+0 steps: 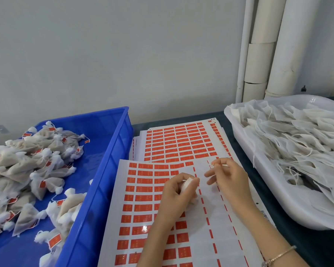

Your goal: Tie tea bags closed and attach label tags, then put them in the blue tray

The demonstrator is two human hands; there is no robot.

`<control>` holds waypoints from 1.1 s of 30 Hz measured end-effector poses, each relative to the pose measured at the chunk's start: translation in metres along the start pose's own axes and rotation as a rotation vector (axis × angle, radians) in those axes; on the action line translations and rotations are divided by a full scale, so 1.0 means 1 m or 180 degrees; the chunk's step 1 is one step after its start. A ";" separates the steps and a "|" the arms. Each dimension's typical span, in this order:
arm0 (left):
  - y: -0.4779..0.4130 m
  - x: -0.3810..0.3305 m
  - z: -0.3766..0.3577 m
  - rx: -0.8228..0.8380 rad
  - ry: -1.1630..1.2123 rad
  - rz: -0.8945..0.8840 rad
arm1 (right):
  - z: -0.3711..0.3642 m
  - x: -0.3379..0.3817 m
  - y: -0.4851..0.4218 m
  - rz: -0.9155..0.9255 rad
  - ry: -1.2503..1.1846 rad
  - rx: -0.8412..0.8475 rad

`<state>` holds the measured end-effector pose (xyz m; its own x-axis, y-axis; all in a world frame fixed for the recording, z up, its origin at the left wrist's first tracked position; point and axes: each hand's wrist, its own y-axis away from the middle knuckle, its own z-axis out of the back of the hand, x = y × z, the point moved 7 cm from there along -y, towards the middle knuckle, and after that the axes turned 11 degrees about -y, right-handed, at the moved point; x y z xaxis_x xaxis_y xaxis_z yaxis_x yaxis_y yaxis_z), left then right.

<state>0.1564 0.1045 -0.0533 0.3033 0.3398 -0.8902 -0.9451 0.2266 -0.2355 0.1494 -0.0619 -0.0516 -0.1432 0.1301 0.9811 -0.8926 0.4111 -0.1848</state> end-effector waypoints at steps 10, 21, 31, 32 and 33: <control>0.002 -0.003 -0.005 0.0492 0.0005 0.0031 | -0.001 0.004 -0.004 -0.0930 -0.2940 0.0252; 0.004 0.006 0.004 0.0494 0.0623 0.0543 | 0.001 -0.018 -0.001 -0.1275 -0.2367 -0.0146; -0.002 0.010 0.030 -0.0568 0.1747 0.0644 | -0.027 -0.008 0.012 0.0232 0.0719 0.0733; -0.001 0.011 0.031 -0.0637 0.1574 0.0603 | -0.033 -0.008 0.016 0.0354 0.0939 0.0930; 0.000 0.013 0.032 -0.0729 0.1308 0.0582 | -0.038 -0.008 0.018 0.0437 0.1062 0.1110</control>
<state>0.1644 0.1380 -0.0525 0.1009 -0.0426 -0.9940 -0.9947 -0.0248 -0.1000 0.1503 -0.0211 -0.0646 -0.1757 0.4666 0.8668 -0.9730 0.0515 -0.2250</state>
